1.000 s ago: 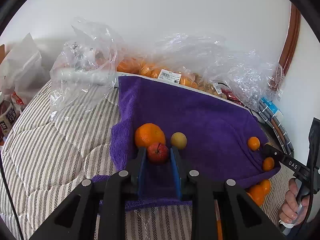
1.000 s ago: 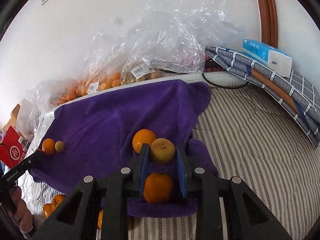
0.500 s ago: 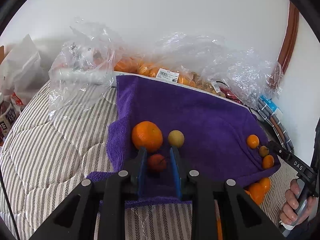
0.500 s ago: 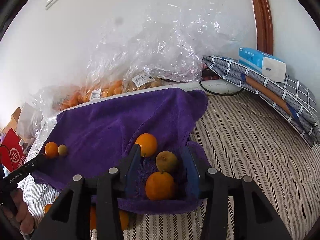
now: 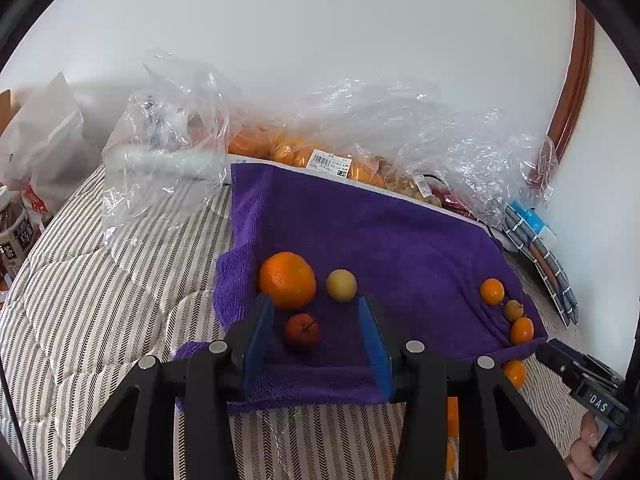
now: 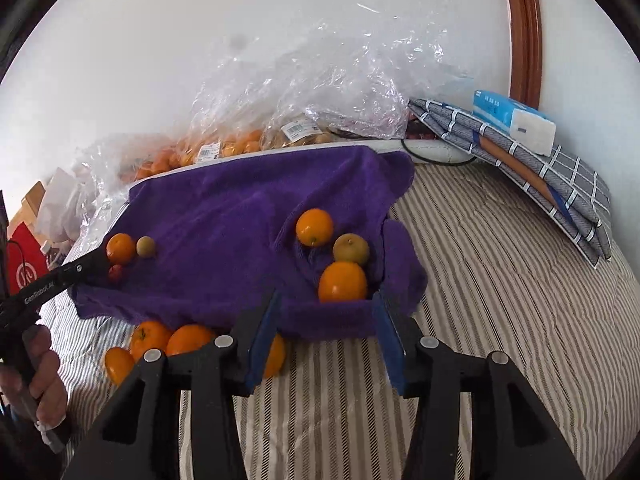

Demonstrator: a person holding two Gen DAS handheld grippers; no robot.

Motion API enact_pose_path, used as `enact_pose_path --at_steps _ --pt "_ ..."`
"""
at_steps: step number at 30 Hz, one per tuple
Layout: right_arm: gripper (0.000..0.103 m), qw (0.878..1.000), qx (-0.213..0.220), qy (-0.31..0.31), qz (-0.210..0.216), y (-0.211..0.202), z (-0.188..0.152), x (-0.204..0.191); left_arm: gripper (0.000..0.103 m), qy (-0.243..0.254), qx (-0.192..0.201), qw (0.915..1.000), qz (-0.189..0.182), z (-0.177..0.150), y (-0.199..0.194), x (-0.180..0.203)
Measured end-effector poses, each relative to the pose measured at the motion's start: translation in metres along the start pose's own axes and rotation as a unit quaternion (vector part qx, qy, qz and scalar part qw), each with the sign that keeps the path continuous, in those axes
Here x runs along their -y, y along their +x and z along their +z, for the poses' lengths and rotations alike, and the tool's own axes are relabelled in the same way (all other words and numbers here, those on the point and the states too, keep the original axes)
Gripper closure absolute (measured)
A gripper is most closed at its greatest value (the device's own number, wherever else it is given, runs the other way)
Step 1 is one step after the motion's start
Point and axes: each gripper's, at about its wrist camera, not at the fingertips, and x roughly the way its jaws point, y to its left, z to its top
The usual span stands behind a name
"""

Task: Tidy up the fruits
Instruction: 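Grasp an orange on the bedspread with the right gripper, then grasp an oval orange with the left gripper while the right gripper holds its orange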

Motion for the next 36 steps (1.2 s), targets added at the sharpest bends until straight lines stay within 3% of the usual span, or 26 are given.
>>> enact_pose_path --at_steps 5,7,9,12,16,21,27,33,36 --pt "0.064 1.000 -0.012 -0.014 0.014 0.001 -0.013 -0.019 0.058 0.013 0.019 0.9995 0.020 -0.002 -0.017 -0.001" --pt "0.066 1.000 -0.020 -0.016 0.018 0.004 -0.016 -0.025 0.056 0.008 0.007 0.9998 0.017 -0.007 -0.021 -0.006" --pt "0.066 0.999 -0.024 -0.017 0.025 0.007 -0.017 -0.028 0.056 0.014 -0.008 0.9997 0.018 -0.016 -0.025 -0.011" --pt "0.066 0.999 -0.032 -0.025 0.013 0.015 -0.016 -0.031 0.056 0.029 0.001 0.9986 0.045 -0.027 -0.039 -0.019" --pt "0.066 0.999 -0.036 -0.020 0.018 0.022 -0.016 -0.032 0.054 0.016 -0.002 0.9983 0.056 -0.036 -0.047 -0.034" --pt "0.068 0.999 -0.041 -0.012 0.014 0.028 -0.019 -0.029 0.054 0.017 -0.014 0.9990 0.039 -0.039 -0.046 -0.035" --pt "0.068 1.000 -0.017 -0.003 -0.008 0.007 -0.030 -0.014 0.054 0.036 -0.018 0.9990 0.019 -0.041 -0.046 -0.026" --pt "0.068 0.999 -0.024 0.001 -0.024 -0.008 -0.042 0.009 0.054 0.065 -0.024 0.9976 -0.003 -0.045 -0.046 -0.012" --pt "0.068 0.999 -0.016 -0.002 -0.039 -0.014 -0.045 0.017 0.049 0.080 -0.047 0.9953 -0.027 -0.051 -0.044 -0.003"
